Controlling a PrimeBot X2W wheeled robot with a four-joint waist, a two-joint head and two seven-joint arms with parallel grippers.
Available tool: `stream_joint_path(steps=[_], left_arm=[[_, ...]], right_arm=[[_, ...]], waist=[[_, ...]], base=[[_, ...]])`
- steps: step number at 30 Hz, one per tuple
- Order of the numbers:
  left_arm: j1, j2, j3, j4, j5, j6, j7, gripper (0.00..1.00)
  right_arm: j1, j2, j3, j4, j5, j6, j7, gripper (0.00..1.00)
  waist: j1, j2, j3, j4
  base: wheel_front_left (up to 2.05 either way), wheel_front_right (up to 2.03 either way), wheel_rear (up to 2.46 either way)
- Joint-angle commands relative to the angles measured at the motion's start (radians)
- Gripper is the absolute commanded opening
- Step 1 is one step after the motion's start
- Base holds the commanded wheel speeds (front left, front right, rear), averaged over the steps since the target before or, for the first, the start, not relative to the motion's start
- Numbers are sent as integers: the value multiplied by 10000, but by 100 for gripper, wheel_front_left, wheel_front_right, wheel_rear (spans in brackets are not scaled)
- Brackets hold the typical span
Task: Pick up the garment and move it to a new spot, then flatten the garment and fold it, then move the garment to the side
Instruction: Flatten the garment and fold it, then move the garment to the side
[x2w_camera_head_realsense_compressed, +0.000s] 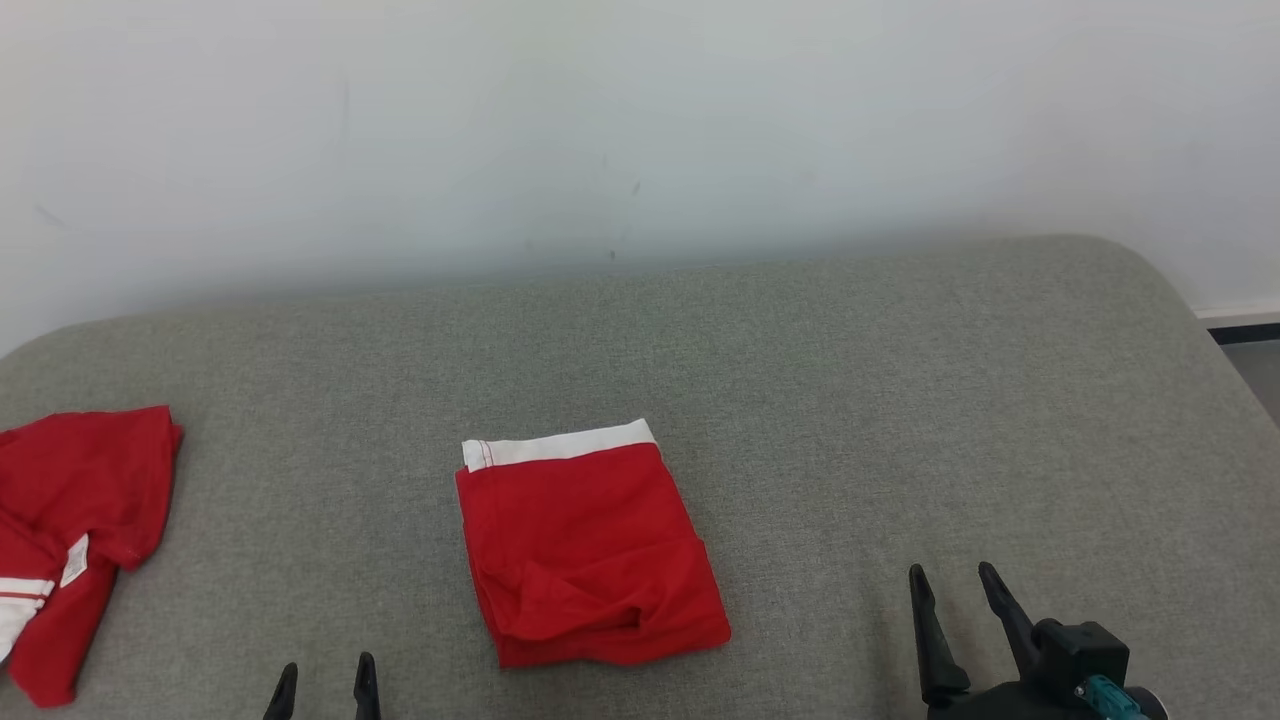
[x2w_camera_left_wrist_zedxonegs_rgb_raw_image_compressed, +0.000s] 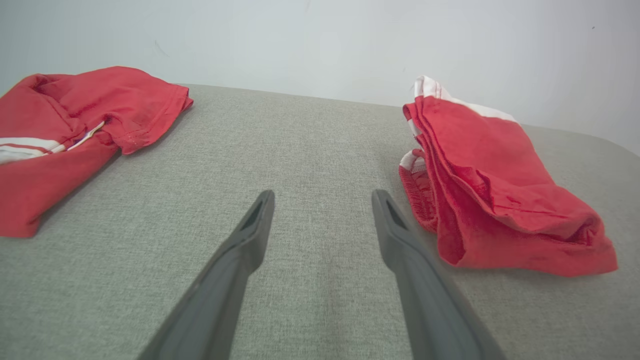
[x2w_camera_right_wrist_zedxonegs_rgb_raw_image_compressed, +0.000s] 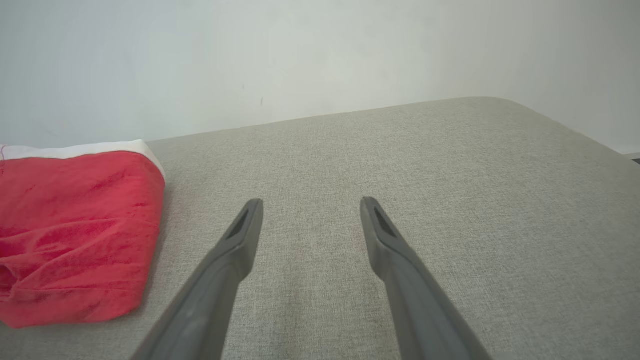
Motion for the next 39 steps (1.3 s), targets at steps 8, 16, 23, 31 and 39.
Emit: stream_joint_path(steps=[8,16,23,31,39], left_arm=[[174,-3,-161,-115,-70,76,-31,100],[144,-3,-313,-126,-93,108,-31,100],[72,-3,-649,-37,-213,119,-31,100],[-268,-3,-905,-39,-265,162,-31,100],[-497,-4,-1124,-48,-330,218,-31,100]], right_arm=[[138,15,216,-7,207,-26,-5,100],[-100,17,803,26,518,-26,-4,100],[-824,14,2517,871,1898,-26,-4,100],[-2356,8,3200,2266,2658,-26,-2,100],[-3853,10,3323,3680,3256,-26,-2,100]], waist=[[1,0,85,134],[1,0,195,346],[1,0,385,746],[1,0,824,1309],[1,0,1204,1785]], base=[[0,0,0],[0,0,0],[0,0,0],[0,0,0],[0,0,0]])
